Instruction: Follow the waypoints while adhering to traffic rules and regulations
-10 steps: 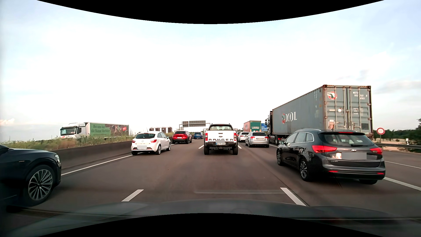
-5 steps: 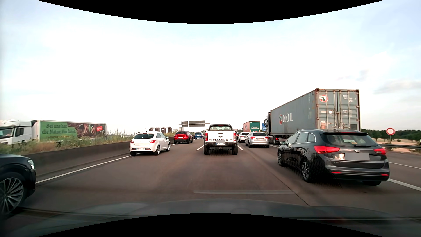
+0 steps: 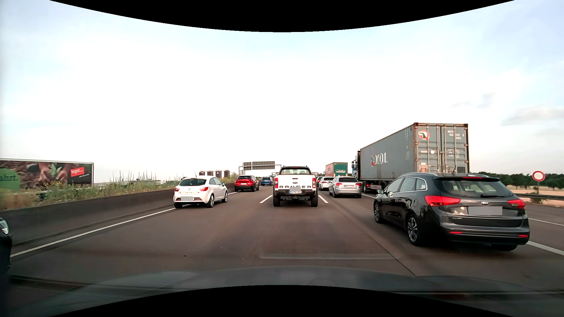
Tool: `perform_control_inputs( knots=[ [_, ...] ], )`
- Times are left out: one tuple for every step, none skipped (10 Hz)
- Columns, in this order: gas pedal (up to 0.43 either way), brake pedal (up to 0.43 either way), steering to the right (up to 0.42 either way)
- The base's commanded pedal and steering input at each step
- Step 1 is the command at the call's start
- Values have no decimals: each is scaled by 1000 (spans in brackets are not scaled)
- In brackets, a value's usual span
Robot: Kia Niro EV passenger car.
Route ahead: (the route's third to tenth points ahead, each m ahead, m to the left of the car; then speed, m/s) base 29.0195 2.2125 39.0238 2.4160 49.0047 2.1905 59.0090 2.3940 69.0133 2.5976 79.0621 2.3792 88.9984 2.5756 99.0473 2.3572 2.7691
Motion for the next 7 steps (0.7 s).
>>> perform_control_inputs(
  knots=[
    [59,0,-3],
    [59,0,-3],
    [59,0,-3],
    [59,0,-3],
    [59,0,-3],
    [59,0,-3],
    [59,0,-3]
  ],
)
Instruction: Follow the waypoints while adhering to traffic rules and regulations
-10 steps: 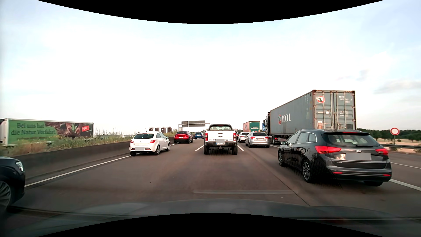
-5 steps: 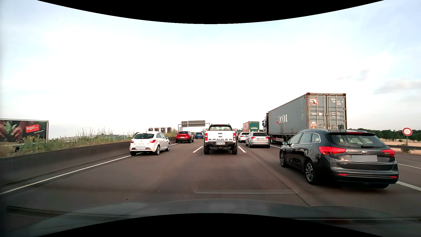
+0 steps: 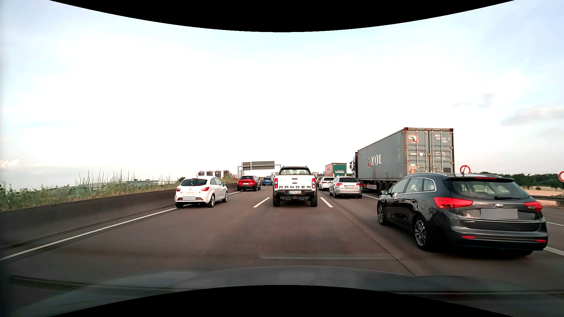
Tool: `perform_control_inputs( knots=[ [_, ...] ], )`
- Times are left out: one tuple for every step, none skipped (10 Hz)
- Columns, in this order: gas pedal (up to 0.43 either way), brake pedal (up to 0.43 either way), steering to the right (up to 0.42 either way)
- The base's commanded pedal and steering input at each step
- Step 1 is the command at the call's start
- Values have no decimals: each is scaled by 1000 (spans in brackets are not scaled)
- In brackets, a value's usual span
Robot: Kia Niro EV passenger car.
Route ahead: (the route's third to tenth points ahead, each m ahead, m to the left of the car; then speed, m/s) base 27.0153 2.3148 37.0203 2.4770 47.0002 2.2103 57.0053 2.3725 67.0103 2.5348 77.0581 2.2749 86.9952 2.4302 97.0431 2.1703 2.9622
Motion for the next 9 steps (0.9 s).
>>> perform_control_inputs(
  knots=[
    [59,0,-3],
    [59,0,-3],
    [59,0,-3],
    [59,0,-3],
    [59,0,0],
    [59,0,3],
    [59,0,6],
    [59,0,9],
    [59,0,10]
  ],
)
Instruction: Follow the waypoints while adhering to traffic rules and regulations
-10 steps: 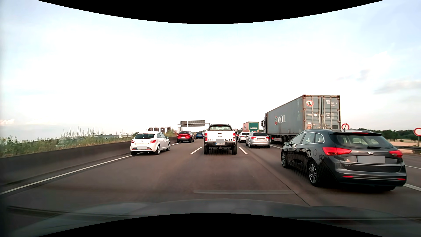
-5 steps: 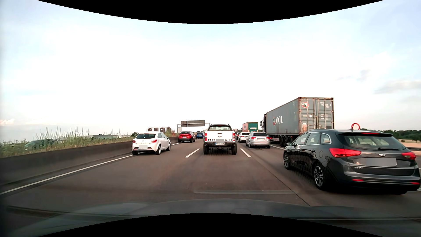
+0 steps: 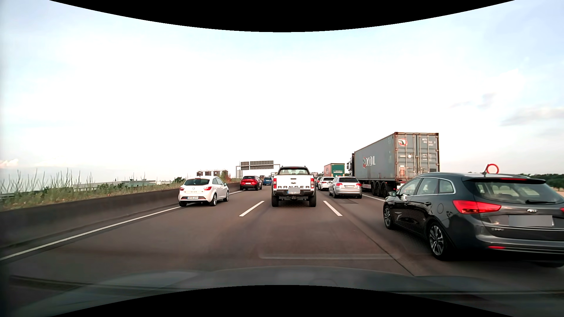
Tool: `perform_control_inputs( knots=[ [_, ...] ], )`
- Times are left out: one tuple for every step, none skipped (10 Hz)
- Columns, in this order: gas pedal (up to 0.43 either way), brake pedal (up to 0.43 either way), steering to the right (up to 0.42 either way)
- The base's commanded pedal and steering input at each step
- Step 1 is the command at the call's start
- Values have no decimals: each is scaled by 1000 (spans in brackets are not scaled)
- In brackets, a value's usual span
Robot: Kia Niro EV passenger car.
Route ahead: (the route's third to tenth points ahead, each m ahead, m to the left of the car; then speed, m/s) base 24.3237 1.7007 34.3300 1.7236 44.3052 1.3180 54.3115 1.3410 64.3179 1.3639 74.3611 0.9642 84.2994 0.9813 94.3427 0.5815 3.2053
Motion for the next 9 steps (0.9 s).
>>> perform_control_inputs(
  knots=[
    [59,0,8],
    [59,0,8],
    [59,0,7],
    [59,0,6],
    [47,0,4],
    [47,0,3],
    [28,0,3],
    [8,0,3],
    [0,0,3]
  ],
)
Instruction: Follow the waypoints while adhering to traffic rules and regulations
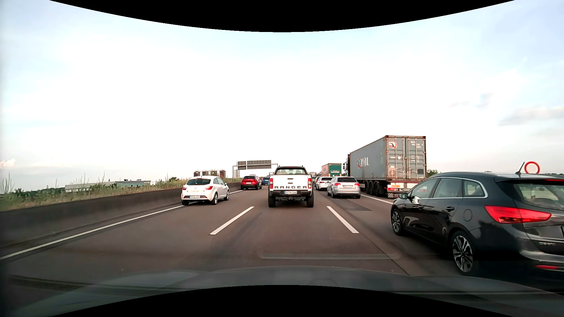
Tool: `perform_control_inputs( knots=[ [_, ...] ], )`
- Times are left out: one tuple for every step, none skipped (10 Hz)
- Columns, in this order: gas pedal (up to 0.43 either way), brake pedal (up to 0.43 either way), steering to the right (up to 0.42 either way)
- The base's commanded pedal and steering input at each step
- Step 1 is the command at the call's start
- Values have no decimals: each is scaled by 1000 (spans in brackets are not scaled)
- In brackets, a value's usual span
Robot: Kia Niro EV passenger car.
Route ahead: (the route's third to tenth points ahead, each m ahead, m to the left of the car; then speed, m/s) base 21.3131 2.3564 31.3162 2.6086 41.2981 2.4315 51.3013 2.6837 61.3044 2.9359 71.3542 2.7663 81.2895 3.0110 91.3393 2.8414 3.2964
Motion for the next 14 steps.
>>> perform_control_inputs(
  knots=[
    [0,0,3],
    [0,0,3],
    [0,0,2],
    [0,0,2],
    [0,0,2],
    [0,0,1],
    [0,0,1],
    [0,0,0],
    [0,0,0],
    [0,0,0],
    [0,0,0],
    [0,0,0],
    [0,0,0],
    [0,0,0]
  ],
)
